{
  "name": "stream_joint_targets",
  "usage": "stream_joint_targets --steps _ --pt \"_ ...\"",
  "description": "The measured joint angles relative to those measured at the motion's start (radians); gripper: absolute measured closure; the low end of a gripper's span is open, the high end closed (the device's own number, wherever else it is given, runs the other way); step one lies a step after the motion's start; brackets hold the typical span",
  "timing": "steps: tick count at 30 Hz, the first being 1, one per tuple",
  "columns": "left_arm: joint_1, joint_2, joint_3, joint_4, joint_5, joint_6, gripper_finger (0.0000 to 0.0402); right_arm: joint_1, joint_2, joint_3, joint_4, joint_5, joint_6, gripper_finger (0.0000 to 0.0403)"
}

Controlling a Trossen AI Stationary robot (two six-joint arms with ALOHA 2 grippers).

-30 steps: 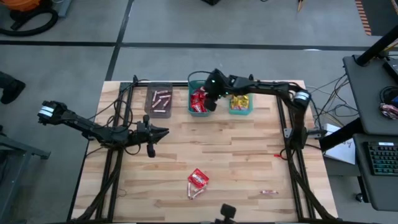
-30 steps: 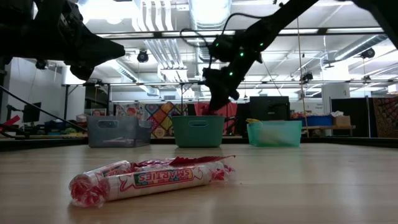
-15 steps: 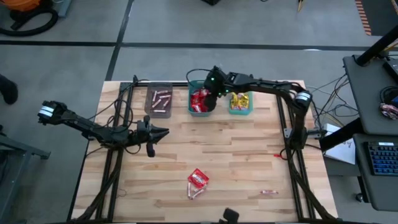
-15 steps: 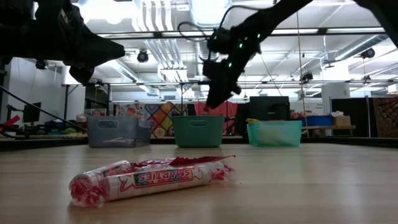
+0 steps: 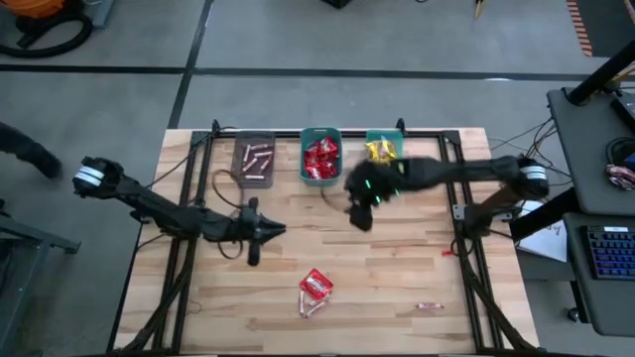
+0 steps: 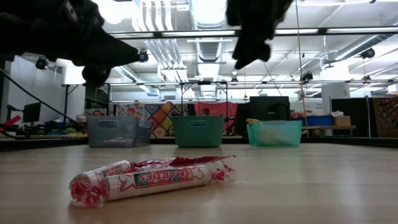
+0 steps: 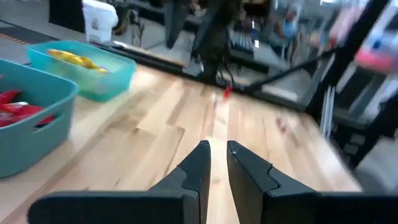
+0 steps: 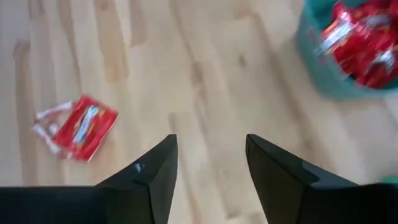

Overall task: Sort candy
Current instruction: Put the white candy on the black bin

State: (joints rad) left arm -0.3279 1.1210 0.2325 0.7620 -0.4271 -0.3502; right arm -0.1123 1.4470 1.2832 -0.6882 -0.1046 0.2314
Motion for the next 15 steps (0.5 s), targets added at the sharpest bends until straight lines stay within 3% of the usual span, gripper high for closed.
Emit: stream_joint_targets --steps 4,9,15 --pt "-0.023 0.138 0.086 -0.032 0.015 0.072 0.0363 0.158 -0.062 -0.088 0.020 0.112 0.110 0.0225" --pt "-0.033 0.267 0.164 -0.048 0.123 0.099 0.0335 0.310 -0.088 -0.161 0.033 0.131 0.219 0.0225" --pt "-0.136 0.377 0.262 -0.235 0.250 0.142 0.0268 0.491 -0.084 -0.306 0.167 0.123 0.131 0.0225"
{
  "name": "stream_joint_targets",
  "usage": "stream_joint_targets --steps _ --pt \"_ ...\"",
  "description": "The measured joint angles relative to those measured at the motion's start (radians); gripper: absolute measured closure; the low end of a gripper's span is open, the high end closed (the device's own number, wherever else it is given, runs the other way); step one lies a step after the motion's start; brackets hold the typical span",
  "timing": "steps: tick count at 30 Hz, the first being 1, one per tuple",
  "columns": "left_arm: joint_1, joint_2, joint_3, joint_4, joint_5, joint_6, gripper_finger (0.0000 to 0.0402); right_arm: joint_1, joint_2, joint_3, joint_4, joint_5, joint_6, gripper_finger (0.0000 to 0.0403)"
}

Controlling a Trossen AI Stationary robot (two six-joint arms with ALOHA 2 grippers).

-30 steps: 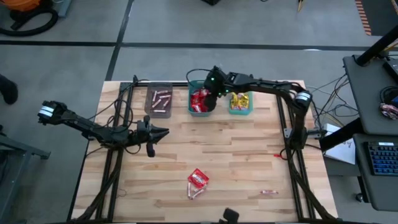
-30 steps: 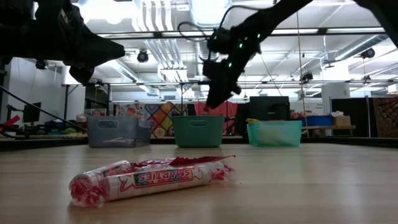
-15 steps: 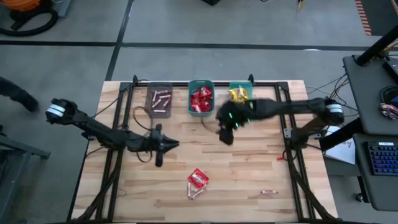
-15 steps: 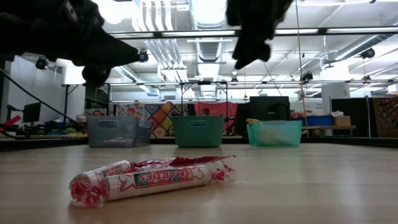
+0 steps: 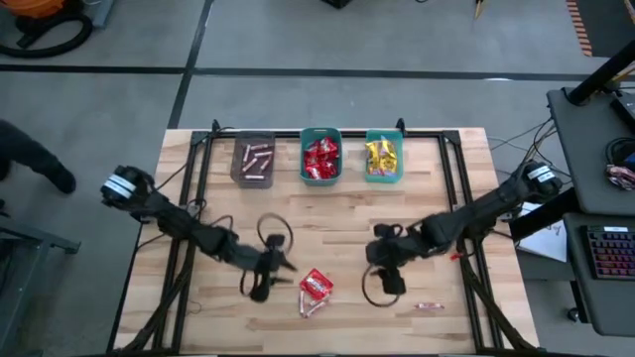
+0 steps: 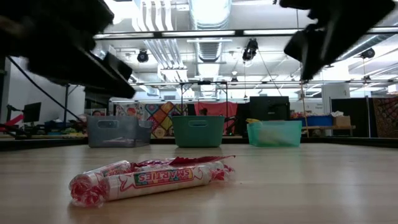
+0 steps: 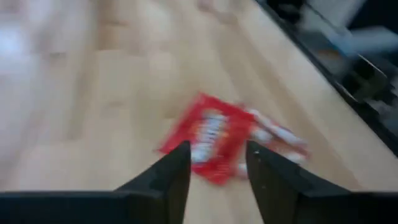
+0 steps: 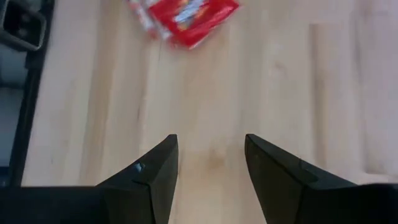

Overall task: Sort candy
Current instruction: Put the white candy on the black bin

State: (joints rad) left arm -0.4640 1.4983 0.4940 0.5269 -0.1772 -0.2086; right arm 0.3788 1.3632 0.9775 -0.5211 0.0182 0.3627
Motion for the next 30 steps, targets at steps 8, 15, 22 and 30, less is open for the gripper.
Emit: stream_joint_targets --steps 8,15,22,30 --pt "-0.107 0.159 0.232 -0.255 0.007 0.236 0.0207 0.036 0.000 -0.072 0.140 0.008 0.079 0.0225" --pt "-0.078 0.227 0.336 -0.380 0.087 0.348 0.0213 0.036 0.000 -0.072 0.139 0.008 0.083 0.0225" --pt "-0.042 0.309 0.337 -0.365 0.213 0.406 0.0228 0.036 0.000 -0.072 0.138 0.008 0.084 0.0225" --pt "-0.035 0.324 0.339 -0.346 0.213 0.417 0.0244 0.036 0.000 -0.072 0.138 0.008 0.099 0.0225"
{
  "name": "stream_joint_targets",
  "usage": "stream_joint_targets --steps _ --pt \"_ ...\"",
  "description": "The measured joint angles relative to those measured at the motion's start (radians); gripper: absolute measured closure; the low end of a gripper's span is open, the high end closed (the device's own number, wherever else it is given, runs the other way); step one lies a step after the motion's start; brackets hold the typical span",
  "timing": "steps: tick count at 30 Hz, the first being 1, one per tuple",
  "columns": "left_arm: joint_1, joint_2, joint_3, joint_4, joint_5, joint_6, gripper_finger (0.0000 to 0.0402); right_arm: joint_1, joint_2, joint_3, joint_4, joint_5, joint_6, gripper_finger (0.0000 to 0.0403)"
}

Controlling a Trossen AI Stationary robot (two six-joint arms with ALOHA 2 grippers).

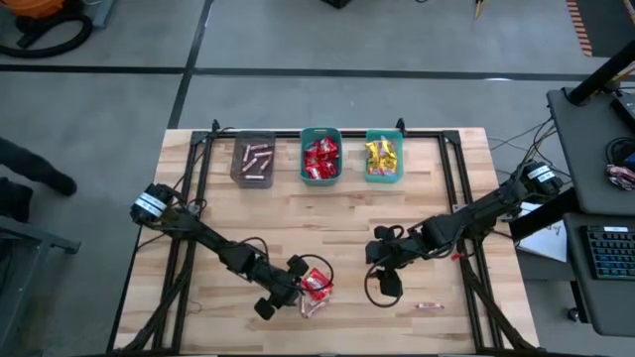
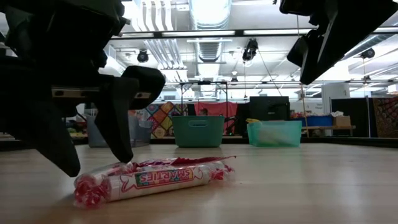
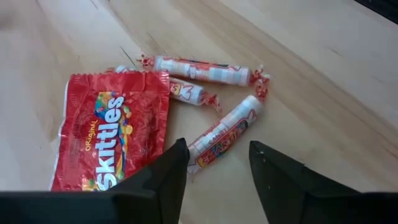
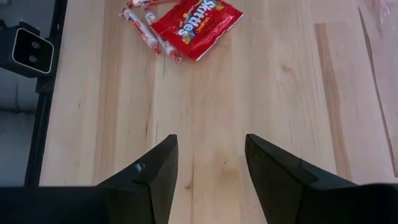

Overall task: Sort candy
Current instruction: Put the white candy on the black bin

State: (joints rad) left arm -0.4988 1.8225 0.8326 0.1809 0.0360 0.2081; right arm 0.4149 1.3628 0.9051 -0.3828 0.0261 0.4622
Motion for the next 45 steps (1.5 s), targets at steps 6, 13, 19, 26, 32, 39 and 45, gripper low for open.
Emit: stream_joint_targets --steps 6,13,19,26,32,39,45 --pt "0.000 0.000 -0.001 -0.005 0.005 -0.015 0.0254 0.000 0.000 0.000 0.000 0.000 0.012 0.0225" --pt "-0.002 -0.035 -0.003 -0.074 0.012 -0.050 0.0268 0.000 0.000 0.000 0.000 0.000 0.012 0.0225" --pt "-0.002 -0.073 0.005 -0.078 -0.007 0.018 0.0274 0.000 0.000 0.000 0.000 0.001 0.011 0.0225" --pt "0.004 -0.018 0.004 0.002 -0.003 0.151 0.0274 0.000 0.000 0.000 0.009 0.001 0.011 0.0225" --pt "0.038 0.024 0.004 0.049 0.081 0.202 0.0274 0.000 0.000 0.000 0.014 0.002 0.010 0.0225" --pt "0.079 0.045 0.005 0.058 0.184 0.202 0.0276 0.000 0.000 0.000 0.022 0.001 0.028 0.0225" --pt "0.082 0.045 0.005 0.032 0.197 0.196 0.0319 0.000 0.000 0.000 0.022 0.001 0.036 0.0225"
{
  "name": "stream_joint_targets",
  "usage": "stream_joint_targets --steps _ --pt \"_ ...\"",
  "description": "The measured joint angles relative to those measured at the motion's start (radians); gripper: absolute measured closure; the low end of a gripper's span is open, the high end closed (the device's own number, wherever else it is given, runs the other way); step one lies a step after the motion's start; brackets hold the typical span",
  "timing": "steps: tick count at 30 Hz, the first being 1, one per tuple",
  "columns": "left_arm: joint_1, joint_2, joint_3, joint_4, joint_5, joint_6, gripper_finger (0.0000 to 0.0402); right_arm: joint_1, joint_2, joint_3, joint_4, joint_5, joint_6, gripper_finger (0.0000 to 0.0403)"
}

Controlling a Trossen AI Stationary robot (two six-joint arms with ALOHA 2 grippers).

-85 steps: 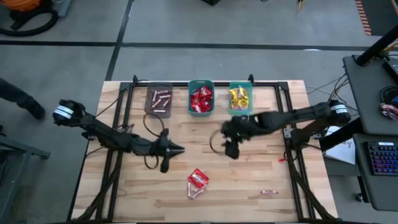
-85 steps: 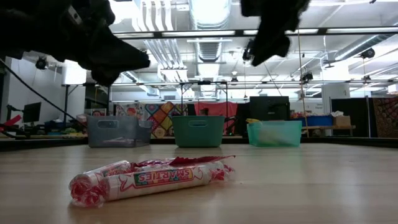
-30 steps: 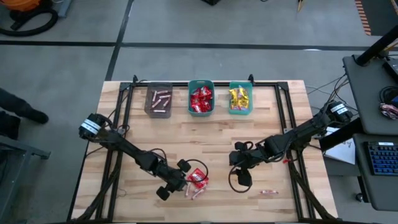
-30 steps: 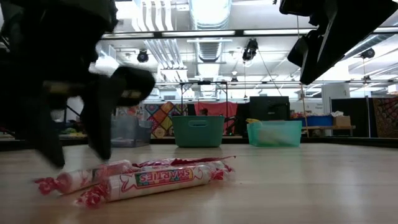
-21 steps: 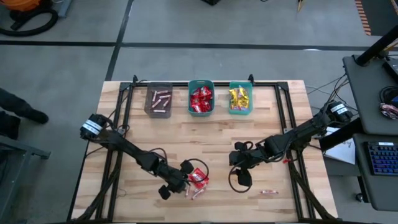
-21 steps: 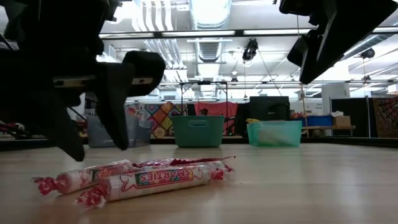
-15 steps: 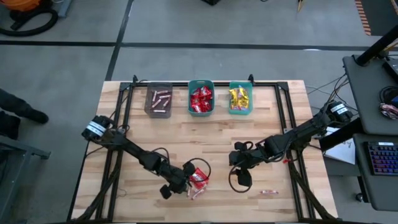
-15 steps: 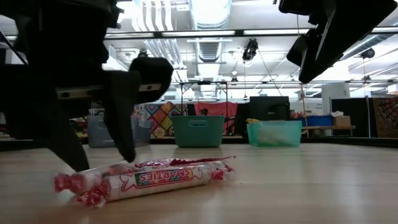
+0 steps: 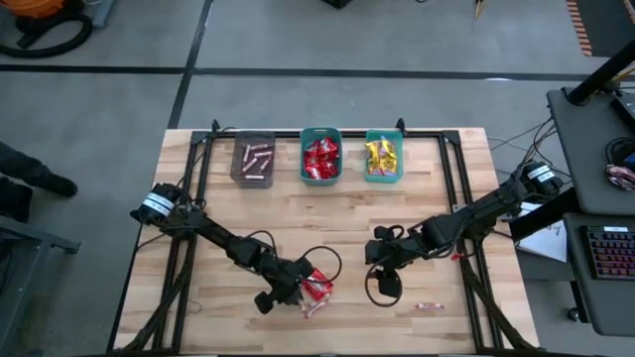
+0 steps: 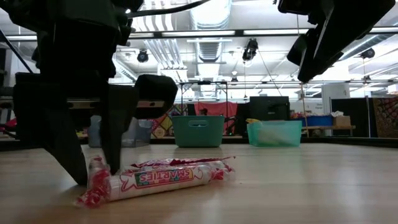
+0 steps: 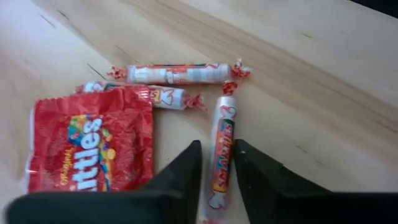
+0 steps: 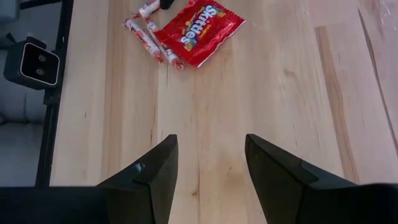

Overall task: Sort candy
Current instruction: Put the white candy on the black bin

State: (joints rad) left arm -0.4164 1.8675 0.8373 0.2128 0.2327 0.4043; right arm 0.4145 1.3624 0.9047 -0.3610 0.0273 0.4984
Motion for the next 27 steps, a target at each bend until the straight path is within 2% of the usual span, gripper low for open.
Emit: stream_joint_targets --steps 5,10,16,19,22,24,27 --pt "0.000 -0.013 0.001 -0.040 0.002 -0.038 0.0388 0.000 0.000 0.000 0.000 0.000 -0.022 0.0225" --pt "0.000 -0.078 -0.004 -0.155 -0.041 -0.059 0.0393 0.000 0.000 0.000 0.001 0.001 -0.054 0.0225" --pt "0.016 -0.254 -0.008 -0.361 -0.178 -0.069 0.0397 0.000 0.000 0.000 0.011 0.040 -0.083 0.0225" --pt "0.059 -0.374 -0.031 -0.454 -0.302 -0.092 0.0399 0.000 0.000 0.000 0.014 0.086 -0.092 0.0225" --pt "0.148 -0.514 -0.079 -0.533 -0.441 -0.154 0.0399 -0.002 0.000 0.000 0.015 0.163 -0.096 0.0225" --pt "0.236 -0.608 -0.114 -0.565 -0.547 -0.227 0.0399 -0.002 0.000 0.000 0.016 0.216 -0.107 0.0225" --pt "0.421 -0.744 -0.160 -0.619 -0.769 -0.406 0.0394 -0.003 0.000 0.000 0.033 0.291 -0.126 0.0225"
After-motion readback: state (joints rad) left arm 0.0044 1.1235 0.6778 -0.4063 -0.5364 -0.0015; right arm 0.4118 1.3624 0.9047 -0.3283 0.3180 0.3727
